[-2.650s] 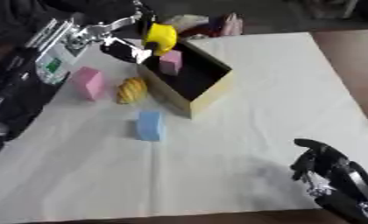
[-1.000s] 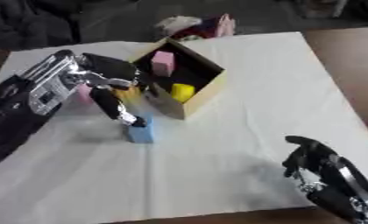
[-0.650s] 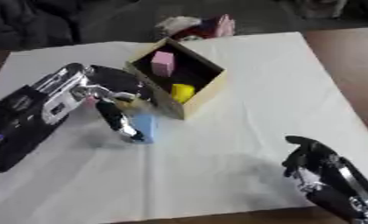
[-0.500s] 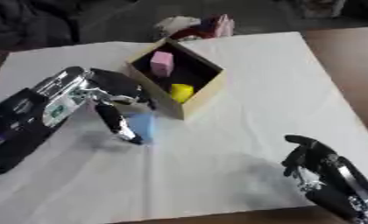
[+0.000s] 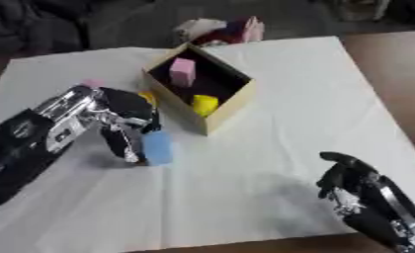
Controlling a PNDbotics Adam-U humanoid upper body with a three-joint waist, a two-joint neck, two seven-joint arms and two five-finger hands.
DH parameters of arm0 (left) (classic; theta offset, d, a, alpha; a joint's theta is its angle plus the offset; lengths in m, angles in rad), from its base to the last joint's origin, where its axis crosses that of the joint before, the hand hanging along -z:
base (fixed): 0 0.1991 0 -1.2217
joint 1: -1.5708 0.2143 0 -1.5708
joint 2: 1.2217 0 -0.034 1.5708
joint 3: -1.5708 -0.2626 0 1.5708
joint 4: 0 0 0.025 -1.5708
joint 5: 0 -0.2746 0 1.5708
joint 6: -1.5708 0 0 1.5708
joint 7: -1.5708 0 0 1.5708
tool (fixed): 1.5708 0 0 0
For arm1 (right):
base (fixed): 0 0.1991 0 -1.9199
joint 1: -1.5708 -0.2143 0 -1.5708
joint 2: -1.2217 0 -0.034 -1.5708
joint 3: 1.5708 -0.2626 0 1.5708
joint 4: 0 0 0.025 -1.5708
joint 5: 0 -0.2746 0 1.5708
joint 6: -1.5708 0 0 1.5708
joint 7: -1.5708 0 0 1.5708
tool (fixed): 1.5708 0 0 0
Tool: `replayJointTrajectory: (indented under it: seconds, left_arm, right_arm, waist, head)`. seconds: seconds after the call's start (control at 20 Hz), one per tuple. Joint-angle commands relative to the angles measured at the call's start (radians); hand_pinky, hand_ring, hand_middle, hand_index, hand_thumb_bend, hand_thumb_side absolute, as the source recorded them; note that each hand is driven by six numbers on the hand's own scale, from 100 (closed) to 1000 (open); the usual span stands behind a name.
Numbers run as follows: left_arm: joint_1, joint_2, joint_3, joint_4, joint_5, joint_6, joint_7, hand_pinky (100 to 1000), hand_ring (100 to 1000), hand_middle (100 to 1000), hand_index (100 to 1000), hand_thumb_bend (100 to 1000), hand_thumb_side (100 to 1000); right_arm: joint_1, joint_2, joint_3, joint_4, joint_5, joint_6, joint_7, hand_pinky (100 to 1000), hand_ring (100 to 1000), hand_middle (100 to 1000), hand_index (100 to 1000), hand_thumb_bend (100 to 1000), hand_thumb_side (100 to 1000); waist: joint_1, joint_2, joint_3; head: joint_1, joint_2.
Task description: Pick up objects on the table and place them in the box.
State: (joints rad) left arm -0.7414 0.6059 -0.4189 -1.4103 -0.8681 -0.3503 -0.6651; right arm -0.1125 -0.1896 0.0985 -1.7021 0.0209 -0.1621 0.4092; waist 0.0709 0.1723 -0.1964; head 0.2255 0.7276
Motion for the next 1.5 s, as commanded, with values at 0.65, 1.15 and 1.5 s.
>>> replayJointTrajectory:
  seconds: [0.65,1.15,1.5]
  left_arm:
    - [-0.101,0.024,0.019,0.029,0.079,-0.050,-0.175,731,702,743,877,564,815]
    - [-0.024,0.040,-0.045,-0.030,0.037,-0.090,-0.242,715,690,743,882,630,894]
    - [0.013,0.014,-0.048,-0.015,-0.021,-0.065,-0.207,690,660,716,873,589,815]
  right_arm:
    - [-0.008,-0.006,-0.003,-0.019,0.002,0.002,0.002,682,468,490,838,100,372]
    - [-0.008,-0.010,-0.005,-0.020,0.003,0.000,0.001,683,468,490,838,100,366]
    - [-0.007,-0.010,-0.005,-0.020,0.003,0.000,-0.001,683,468,490,838,100,368]
  waist:
    - [0.000,-0.015,-0.010]
    - [-0.004,-0.015,-0.002]
    - [-0.006,-0.013,0.002]
  head:
    - [-0.004,-0.007]
    - [-0.007,-0.013]
    - [-0.008,-0.013]
